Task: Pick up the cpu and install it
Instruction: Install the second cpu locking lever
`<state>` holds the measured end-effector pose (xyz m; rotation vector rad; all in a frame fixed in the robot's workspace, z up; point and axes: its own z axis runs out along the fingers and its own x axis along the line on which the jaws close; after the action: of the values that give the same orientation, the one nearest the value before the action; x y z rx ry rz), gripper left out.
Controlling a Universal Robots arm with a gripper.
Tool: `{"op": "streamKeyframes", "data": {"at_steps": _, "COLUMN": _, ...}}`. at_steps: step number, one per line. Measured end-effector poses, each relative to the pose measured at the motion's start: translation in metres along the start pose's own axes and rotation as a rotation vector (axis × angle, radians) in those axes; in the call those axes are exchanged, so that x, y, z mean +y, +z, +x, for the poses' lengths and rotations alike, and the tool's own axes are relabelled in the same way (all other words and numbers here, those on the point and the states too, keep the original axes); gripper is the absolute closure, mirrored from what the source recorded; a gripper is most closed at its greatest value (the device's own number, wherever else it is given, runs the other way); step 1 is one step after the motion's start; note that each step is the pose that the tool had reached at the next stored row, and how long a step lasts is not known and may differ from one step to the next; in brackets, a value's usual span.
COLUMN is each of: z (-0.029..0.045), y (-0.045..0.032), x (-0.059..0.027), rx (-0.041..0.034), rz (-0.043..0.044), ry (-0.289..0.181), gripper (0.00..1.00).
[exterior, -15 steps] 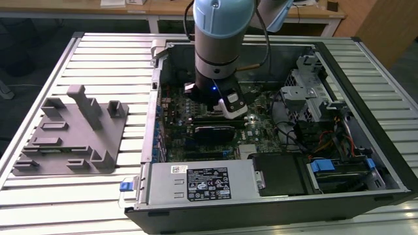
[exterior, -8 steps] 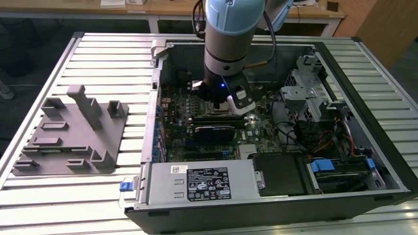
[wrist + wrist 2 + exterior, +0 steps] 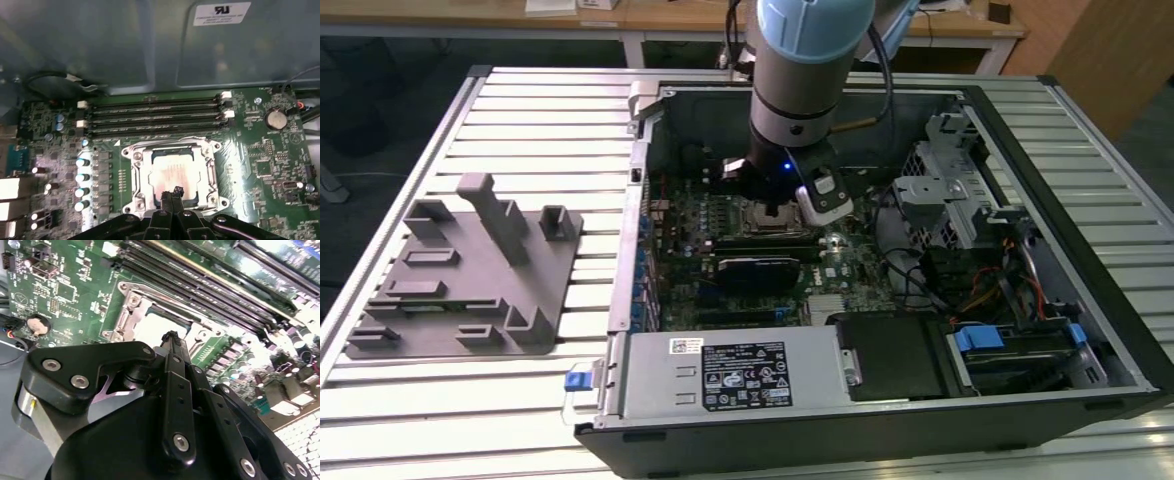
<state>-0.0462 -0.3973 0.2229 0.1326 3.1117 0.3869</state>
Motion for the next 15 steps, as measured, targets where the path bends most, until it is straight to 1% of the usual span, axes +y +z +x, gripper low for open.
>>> {"op": "streamKeyframes", "data": {"at_steps": 2, "z": -0.0015, "y": 0.0006, "x": 0.0024, "rx": -0.0005, "rz": 0.0053, "ry": 0.000, "gripper": 0.89}}
{"op": "streamKeyframes", "data": {"at_steps": 3, "z": -0.0022, "y": 0.0009, "x": 0.0036, "rx": -0.0009, "rz": 0.0103, "ry": 0.000, "gripper": 0.89}}
{"op": "streamKeyframes", "data": {"at_steps": 5, "z": -0.0029, "y": 0.0013, "x": 0.0052, "rx": -0.0020, "rz": 0.0236, "ry": 0.000, "gripper": 0.89}}
{"op": "streamKeyframes", "data": {"at_steps": 7, "z": -0.0030, "y": 0.0015, "x": 0.0059, "rx": -0.0024, "rz": 0.0289, "ry": 0.000, "gripper": 0.89}}
{"op": "streamKeyframes", "data": {"at_steps": 9, "z": -0.0029, "y": 0.0020, "x": 0.0078, "rx": -0.0031, "rz": 0.0364, "ry": 0.000, "gripper": 0.89}}
{"op": "streamKeyframes", "data": {"at_steps": 13, "z": -0.0023, "y": 0.0039, "x": 0.0145, "rx": -0.0033, "rz": 0.0387, "ry": 0.000, "gripper": 0.89}}
{"op": "streamKeyframes", "data": {"at_steps": 14, "z": -0.0021, "y": 0.0045, "x": 0.0166, "rx": -0.0033, "rz": 0.0403, "ry": -0.001, "gripper": 0.89}}
{"op": "streamKeyframes", "data": {"at_steps": 15, "z": -0.0020, "y": 0.0050, "x": 0.0186, "rx": -0.0036, "rz": 0.0436, "ry": -0.001, "gripper": 0.89}}
